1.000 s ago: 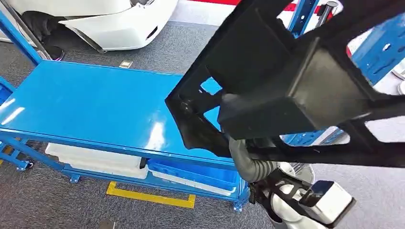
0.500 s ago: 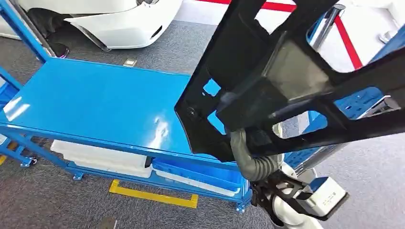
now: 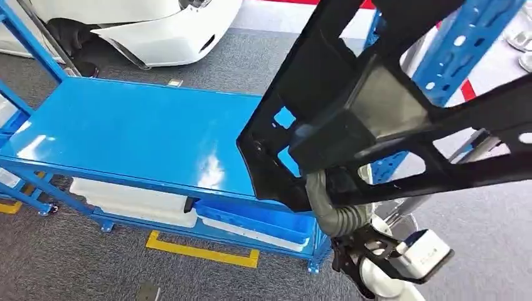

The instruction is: Take the parts from the cabinet and place them on the table.

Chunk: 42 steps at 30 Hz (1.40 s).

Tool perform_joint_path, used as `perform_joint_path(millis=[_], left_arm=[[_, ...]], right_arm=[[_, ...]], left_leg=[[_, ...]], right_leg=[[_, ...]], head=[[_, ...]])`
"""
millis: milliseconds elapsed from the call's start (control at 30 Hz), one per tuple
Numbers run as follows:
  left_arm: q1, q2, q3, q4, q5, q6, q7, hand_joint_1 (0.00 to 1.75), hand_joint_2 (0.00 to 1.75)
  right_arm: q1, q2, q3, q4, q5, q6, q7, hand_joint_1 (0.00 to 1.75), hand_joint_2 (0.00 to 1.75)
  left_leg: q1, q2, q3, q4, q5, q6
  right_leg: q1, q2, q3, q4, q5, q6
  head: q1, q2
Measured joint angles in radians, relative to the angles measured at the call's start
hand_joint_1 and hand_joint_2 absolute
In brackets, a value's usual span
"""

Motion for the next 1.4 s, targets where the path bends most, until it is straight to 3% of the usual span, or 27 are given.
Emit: perform_joint_path(millis=[33, 100, 167, 200, 233, 333, 400, 433, 500, 533, 567, 633, 700, 767, 800, 867, 900, 933, 1000, 1033, 1067, 1133, 1200, 1233, 1267, 1300, 1400], left_arm=[[-0.001, 0.0, 0.0, -0.001, -0.006, 0.001, 0.007, 0.0, 1.75], [-0.001, 0.0, 0.0, -0.002, -0.006, 0.009, 0.014, 0.0, 1.75], [-0.004, 0.0, 0.0, -0.002, -0.008, 0.013, 0.015, 0.0, 1.75], [-0.008, 0.0, 0.0, -0.004, -0.009, 0.013, 0.016, 0.0, 1.75], [-0.014, 0.0, 0.0, -0.005, -0.012, 0.013, 0.016, 0.0, 1.75], [-0.017, 0.0, 0.0, -0.006, -0.016, 0.012, 0.017, 0.0, 1.75], [-0.016, 0.0, 0.0, -0.006, -0.018, 0.01, 0.019, 0.0, 1.75], [-0.019, 0.0, 0.0, -0.008, -0.021, 0.008, 0.019, 0.0, 1.75], [-0.021, 0.0, 0.0, -0.01, -0.025, 0.008, 0.019, 0.0, 1.75], [-0.02, 0.0, 0.0, -0.01, -0.026, 0.008, 0.019, 0.0, 1.75], [-0.02, 0.0, 0.0, -0.01, -0.027, 0.008, 0.019, 0.0, 1.75], [-0.019, 0.0, 0.0, -0.01, -0.03, 0.008, 0.019, 0.0, 1.75], [-0.019, 0.0, 0.0, -0.01, -0.036, 0.008, 0.019, 0.0, 1.75], [-0.019, 0.0, 0.0, -0.014, -0.044, 0.009, 0.021, 0.0, 1.75], [-0.02, 0.0, 0.001, -0.015, -0.049, 0.01, 0.022, 0.0, 1.75], [-0.02, 0.0, 0.001, -0.015, -0.06, 0.011, 0.028, 0.0, 1.75], [-0.02, 0.0, 0.001, -0.015, -0.063, 0.012, 0.03, 0.0, 1.75], [-0.019, 0.001, 0.002, -0.015, -0.069, 0.012, 0.034, 0.0, 1.75], [-0.021, 0.001, 0.001, -0.019, -0.079, 0.011, 0.039, 0.0, 1.75], [-0.023, 0.001, 0.001, -0.019, -0.081, 0.011, 0.042, 0.0, 1.75], [-0.024, 0.001, 0.002, -0.019, -0.084, 0.011, 0.043, 0.0, 1.75], [-0.024, 0.001, 0.001, -0.019, -0.088, 0.011, 0.044, 0.0, 1.75], [-0.025, 0.001, 0.002, -0.019, -0.09, 0.011, 0.044, 0.0, 1.75], [-0.027, 0.001, 0.002, -0.02, -0.092, 0.012, 0.044, 0.0, 1.75], [-0.03, 0.0, 0.002, -0.021, -0.093, 0.011, 0.044, 0.0, 1.75], [-0.03, 0.0, 0.003, -0.023, -0.095, 0.011, 0.044, 0.0, 1.75], [-0.027, 0.0, 0.012, -0.023, -0.098, 0.012, 0.044, 0.0, 1.75]], right_arm=[[0.002, -0.001, 0.0, 0.0, 0.003, -0.006, 0.005, 1.75, 1.75], [0.007, -0.003, 0.0, 0.0, 0.008, -0.01, 0.012, 1.75, 1.75], [0.009, -0.005, 0.0, 0.0, 0.009, -0.014, 0.014, 1.75, 1.75], [0.01, -0.006, 0.0, 0.0, 0.011, -0.016, 0.015, 1.75, 1.75], [0.011, -0.007, 0.0, -0.001, 0.013, -0.018, 0.016, 1.75, 1.75], [0.012, -0.01, -0.001, -0.002, 0.018, -0.02, 0.023, 1.75, 1.75], [0.016, -0.013, -0.001, -0.003, 0.019, -0.022, 0.03, 1.75, 1.75], [0.018, -0.014, -0.001, -0.004, 0.02, -0.023, 0.032, 1.75, 1.75], [0.019, -0.017, -0.001, -0.005, 0.022, -0.023, 0.034, 1.75, 1.75], [0.022, -0.019, -0.001, -0.005, 0.022, -0.023, 0.034, 1.75, 1.75], [0.025, -0.019, -0.001, -0.005, 0.022, -0.023, 0.034, 1.75, 1.75], [0.028, -0.021, -0.001, -0.005, 0.022, -0.023, 0.037, 1.75, 1.75], [0.028, -0.021, -0.001, -0.006, 0.022, -0.023, 0.041, 1.75, 1.75], [0.028, -0.021, -0.001, -0.011, 0.022, -0.025, 0.047, 1.75, 1.75], [0.028, -0.022, -0.001, -0.014, 0.022, -0.027, 0.049, 1.75, 1.75], [0.029, -0.023, -0.001, -0.016, 0.023, -0.032, 0.055, 1.75, 1.75], [0.03, -0.023, -0.001, -0.017, 0.024, -0.034, 0.059, 1.75, 1.75], [0.032, -0.024, -0.001, -0.018, 0.026, -0.037, 0.061, 1.75, 1.75], [0.035, -0.024, -0.002, -0.021, 0.027, -0.039, 0.063, 1.75, 1.75], [0.038, -0.024, -0.002, -0.021, 0.027, -0.04, 0.064, 1.75, 1.75], [0.042, -0.024, -0.002, -0.021, 0.027, -0.04, 0.064, 1.75, 1.75], [0.048, -0.024, -0.002, -0.021, 0.027, -0.04, 0.065, 1.75, 1.75], [0.049, -0.024, -0.002, -0.021, 0.025, -0.04, 0.065, 1.75, 1.75], [0.05, -0.024, -0.002, -0.021, 0.021, -0.04, 0.066, 1.75, 1.75], [0.051, -0.024, -0.002, -0.023, 0.018, -0.04, 0.066, 1.75, 1.75], [0.052, -0.024, -0.002, -0.023, 0.016, -0.039, 0.068, 1.75, 1.75], [0.053, -0.024, -0.002, -0.024, 0.015, -0.038, 0.069, 1.75, 1.75]], left_leg=[[-0.002, 0.0, -0.012, 0.064, -0.03, 0.0], [-0.004, 0.0, 0.019, 0.074, -0.013, 0.004], [-0.008, 0.0, 0.112, -0.05, 0.044, 0.013], [-0.012, 0.002, 0.186, -0.156, 0.065, 0.02], [-0.016, 0.006, 0.226, -0.229, 0.043, 0.026], [-0.026, 0.006, 0.22, -0.244, 0.064, 0.03], [-0.015, 0.011, 0.207, -0.259, 0.087, 0.045], [-0.017, 0.013, 0.194, -0.259, 0.098, 0.05], [-0.019, 0.013, 0.167, -0.258, 0.117, 0.06], [-0.021, 0.013, 0.154, -0.258, 0.126, 0.061], [-0.022, 0.013, 0.141, -0.256, 0.136, 0.061], [-0.024, 0.012, 0.112, -0.252, 0.154, 0.059], [-0.025, 0.011, 0.094, -0.245, 0.169, 0.056], [-0.028, 0.011, 0.081, -0.24, 0.18, 0.048], [-0.024, 0.011, 0.078, -0.24, 0.192, 0.041], [-0.019, 0.01, 0.076, -0.246, 0.206, 0.03], [-0.03, 0.002, 0.075, -0.239, 0.206, 0.025], [-0.025, -0.004, 0.057, -0.215, 0.179, 0.023], [-0.024, -0.002, 0.018, -0.087, 0.057, 0.012], [-0.019, -0.002, 0.002, -0.011, 0.009, 0.008], [-0.015, -0.001, -0.007, 0.05, -0.013, 0.004], [-0.006, 0.0, 0.02, 0.063, 0.025, -0.005], [0.005, 0.001, 0.113, -0.061, 0.094, -0.016], [0.013, 0.002, 0.174, -0.152, 0.092, -0.023], [0.004, 0.0, 0.205, -0.213, 0.06, -0.025], [0.001, -0.004, 0.196, -0.208, 0.06, -0.003], [-0.001, -0.004, 0.177, -0.213, 0.076, 0.022]], right_leg=[[0.003, -0.003, -0.01, 0.0, 0.007, -0.001], [0.008, -0.005, -0.03, 0.002, 0.021, -0.002], [0.01, -0.005, -0.048, 0.005, 0.034, 0.0], [0.011, -0.005, -0.055, 0.007, 0.042, 0.004], [0.013, -0.006, -0.061, 0.008, 0.047, 0.01], [0.009, -0.011, -0.061, 0.005, 0.071, 0.029], [0.009, -0.008, -0.067, 0.006, 0.073, 0.041], [0.008, -0.001, -0.079, 0.033, 0.029, 0.046], [0.006, 0.001, -0.121, 0.169, -0.094, 0.051], [0.006, 0.001, -0.135, 0.24, -0.134, 0.051], [0.006, 0.001, -0.142, 0.294, -0.144, 0.051], [0.006, 0.002, -0.104, 0.289, -0.089, 0.047], [0.009, 0.004, 0.003, 0.141, -0.031, 0.036], [0.018, 0.009, 0.103, -0.02, -0.068, 0.019], [0.021, 0.009, 0.106, -0.035, -0.07, 0.02], [0.027, 0.009, 0.098, -0.033, -0.057, 0.015], [0.017, 0.004, 0.09, -0.055, -0.04, 0.008], [0.013, -0.001, 0.092, -0.056, -0.028, 0.006], [0.014, -0.003, 0.071, -0.059, -0.009, -0.007], [0.016, -0.004, 0.058, -0.054, -0.002, -0.006], [0.015, -0.005, 0.044, -0.048, 0.005, -0.005], [0.011, -0.006, 0.012, -0.033, 0.018, 0.0], [0.003, -0.006, -0.025, -0.01, 0.027, 0.01], [0.001, -0.006, -0.042, 0.006, 0.031, 0.016], [0.006, -0.005, -0.057, 0.019, 0.034, 0.022], [0.007, -0.007, -0.061, 0.023, 0.04, 0.031], [0.003, -0.005, -0.067, 0.023, 0.063, 0.053]], head=[[-0.006, 0.0], [-0.015, 0.0], [-0.019, 0.0], [-0.021, 0.0], [-0.025, 0.0], [-0.024, 0.0], [-0.018, 0.0], [-0.017, 0.0], [0.003, 0.0], [0.01, 0.0], [0.014, 0.0], [0.028, 0.0], [0.04, 0.0], [0.048, 0.0], [0.045, 0.0], [0.05, 0.0], [0.056, 0.0], [0.058, 0.0], [0.036, 0.0], [0.032, 0.0], [0.031, 0.0], [0.025, 0.0], [0.023, 0.0], [0.02, 0.0], [0.011, 0.0], [0.008, 0.0], [0.023, 0.0]])
